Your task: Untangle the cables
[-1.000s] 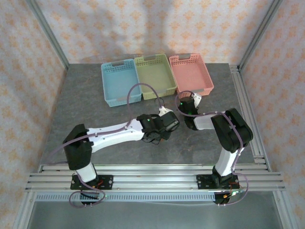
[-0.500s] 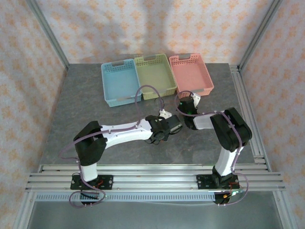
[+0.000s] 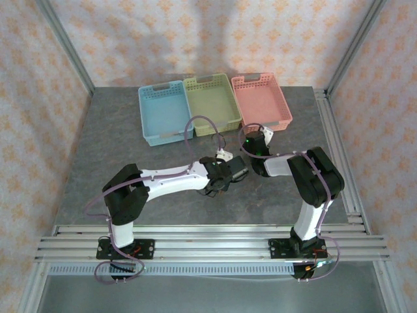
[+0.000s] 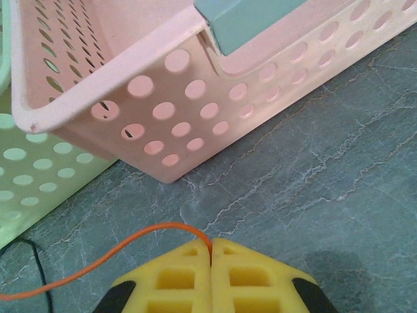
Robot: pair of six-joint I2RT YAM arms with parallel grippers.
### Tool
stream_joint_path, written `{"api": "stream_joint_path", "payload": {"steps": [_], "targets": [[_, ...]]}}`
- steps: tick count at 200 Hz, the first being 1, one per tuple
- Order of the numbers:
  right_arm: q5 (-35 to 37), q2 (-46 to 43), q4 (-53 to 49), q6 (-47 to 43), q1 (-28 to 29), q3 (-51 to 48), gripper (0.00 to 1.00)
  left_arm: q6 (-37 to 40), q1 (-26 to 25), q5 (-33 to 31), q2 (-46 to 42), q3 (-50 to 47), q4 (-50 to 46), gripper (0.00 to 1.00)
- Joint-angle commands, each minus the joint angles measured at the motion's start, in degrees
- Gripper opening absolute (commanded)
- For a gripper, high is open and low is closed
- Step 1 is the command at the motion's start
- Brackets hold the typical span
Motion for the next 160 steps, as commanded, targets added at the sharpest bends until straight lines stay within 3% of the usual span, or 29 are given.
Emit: {"api": "stream_joint_path", "payload": {"steps": [1, 19, 46, 88, 123, 160], "targets": [[0.17, 0.74, 0.71, 0.56, 0.11, 1.19, 0.00, -0.75, 0.13, -2.89, -2.76, -1.72, 0.41, 0.07], [0.17, 0.72, 0.68, 0.50, 0.08, 1.24, 0.00, -0.75, 0.19, -4.03, -4.80, -2.98, 0.57, 0.00], [0.53, 0.58, 0.62, 0.53, 0.06, 1.06, 0.00, -1.03, 0.77, -7.15, -9.44, -5.28, -1.02, 0.00], [3.05, -0.20, -1.22, 0.02, 0.09, 1.14, 0.00, -2.32, 6.10, -11.03, -22.09, -11.02, -4.53, 0.00], [4.37, -0.73, -2.28, 0.18, 0.01, 1.08, 0.00, -2.27, 14.36, -12.29, -39.54, -19.00, -6.44, 0.00], [7.30, -2.00, -1.96, 0.55, -0.01, -0.22, 0.00, -1.72, 26.35, -11.16, -57.43, -26.15, -6.52, 0.00]]}}
